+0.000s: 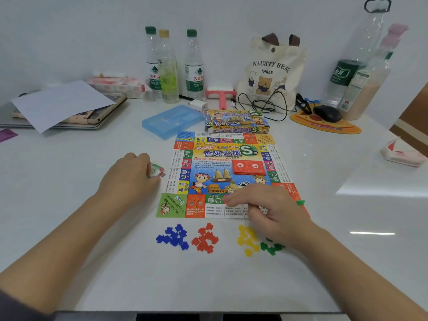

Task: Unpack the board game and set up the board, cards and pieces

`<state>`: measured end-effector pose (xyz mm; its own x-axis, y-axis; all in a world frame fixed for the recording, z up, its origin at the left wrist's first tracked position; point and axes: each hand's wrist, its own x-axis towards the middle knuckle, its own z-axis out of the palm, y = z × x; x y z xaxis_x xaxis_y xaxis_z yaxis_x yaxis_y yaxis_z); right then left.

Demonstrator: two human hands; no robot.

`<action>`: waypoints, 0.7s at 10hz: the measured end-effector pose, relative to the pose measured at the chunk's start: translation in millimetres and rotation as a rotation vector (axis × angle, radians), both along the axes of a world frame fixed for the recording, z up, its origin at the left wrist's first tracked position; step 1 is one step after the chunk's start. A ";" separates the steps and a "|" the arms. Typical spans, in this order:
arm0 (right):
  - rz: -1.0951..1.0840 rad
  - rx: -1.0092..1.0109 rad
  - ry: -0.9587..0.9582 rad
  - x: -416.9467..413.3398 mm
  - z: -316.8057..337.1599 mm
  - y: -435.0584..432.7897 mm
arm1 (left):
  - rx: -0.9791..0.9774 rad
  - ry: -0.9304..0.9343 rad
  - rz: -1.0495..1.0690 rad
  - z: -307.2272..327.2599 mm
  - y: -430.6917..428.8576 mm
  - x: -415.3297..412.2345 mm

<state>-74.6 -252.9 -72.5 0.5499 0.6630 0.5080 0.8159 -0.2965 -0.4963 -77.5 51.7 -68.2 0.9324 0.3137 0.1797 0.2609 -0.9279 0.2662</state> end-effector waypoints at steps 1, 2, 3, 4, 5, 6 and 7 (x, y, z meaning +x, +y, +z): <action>-0.004 0.000 -0.009 -0.1 0.0 0.5 | -0.007 -0.021 -0.015 -1.9 0.1 0.1; -0.004 0.004 -0.016 -0.3 -0.3 1.1 | -0.014 -0.030 -0.019 -2.1 -1.3 0.8; -0.014 0.003 -0.029 -0.4 -0.6 1.2 | 0.013 -0.030 0.006 -0.6 -4.2 -1.4; -0.016 -0.007 -0.036 -1.7 -1.8 0.7 | 0.094 -0.096 0.017 6.2 -11.2 -7.5; -0.034 -0.027 -0.030 -1.0 -2.1 1.2 | 0.139 -0.271 -0.119 10.8 -25.4 -16.4; -0.036 -0.046 -0.041 -2.7 -1.3 2.5 | 0.094 -0.385 -0.287 5.0 -44.2 -27.8; -0.028 -0.060 -0.044 -6.5 3.7 5.1 | 0.095 -0.430 -0.369 -4.9 -58.5 -31.8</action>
